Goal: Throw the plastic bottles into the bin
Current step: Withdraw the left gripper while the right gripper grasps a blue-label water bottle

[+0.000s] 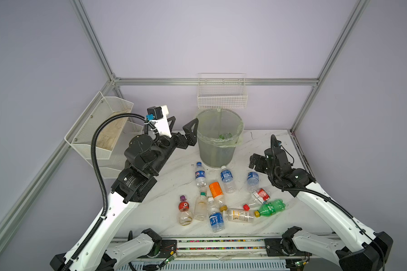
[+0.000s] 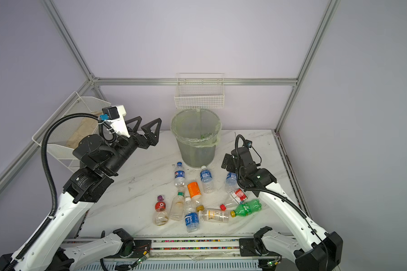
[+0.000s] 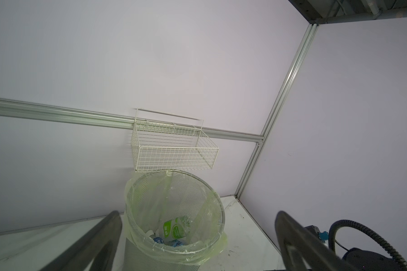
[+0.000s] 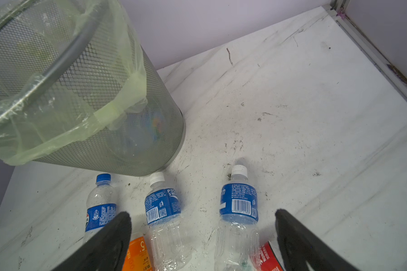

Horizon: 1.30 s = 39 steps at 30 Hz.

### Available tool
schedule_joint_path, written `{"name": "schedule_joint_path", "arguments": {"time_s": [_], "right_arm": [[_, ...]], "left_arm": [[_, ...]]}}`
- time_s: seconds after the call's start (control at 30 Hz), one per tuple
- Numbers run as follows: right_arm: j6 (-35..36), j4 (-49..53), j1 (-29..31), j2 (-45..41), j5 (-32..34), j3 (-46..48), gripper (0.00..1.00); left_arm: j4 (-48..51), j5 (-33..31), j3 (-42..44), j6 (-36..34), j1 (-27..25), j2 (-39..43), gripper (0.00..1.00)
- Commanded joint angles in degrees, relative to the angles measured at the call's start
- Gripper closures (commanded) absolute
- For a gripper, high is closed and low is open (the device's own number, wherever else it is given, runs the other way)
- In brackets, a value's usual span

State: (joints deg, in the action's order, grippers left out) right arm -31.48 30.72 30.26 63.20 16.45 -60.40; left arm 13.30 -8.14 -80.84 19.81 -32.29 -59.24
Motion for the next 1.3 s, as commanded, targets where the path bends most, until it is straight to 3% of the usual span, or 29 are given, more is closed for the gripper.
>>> {"name": "schedule_joint_path", "arguments": {"time_s": [0.0, 0.47, 1.27], "right_arm": [[-1.29, 0.65, -0.2, 0.41, -0.35, 0.83, 0.03], [-2.79, 0.74, -0.2, 4.83, -1.5, 3.16, 0.03], [-2.7, -2.19, -0.78, 20.94, -1.99, 6.57, 0.03]], "left_arm": [[-1.36, 0.09, 3.32, 0.92, -0.17, 1.64, 0.0], [-0.81, -2.04, 12.16, 3.67, -0.14, 8.56, 0.0], [7.35, -6.61, 26.97, 9.43, -0.13, 21.04, 0.0]]}}
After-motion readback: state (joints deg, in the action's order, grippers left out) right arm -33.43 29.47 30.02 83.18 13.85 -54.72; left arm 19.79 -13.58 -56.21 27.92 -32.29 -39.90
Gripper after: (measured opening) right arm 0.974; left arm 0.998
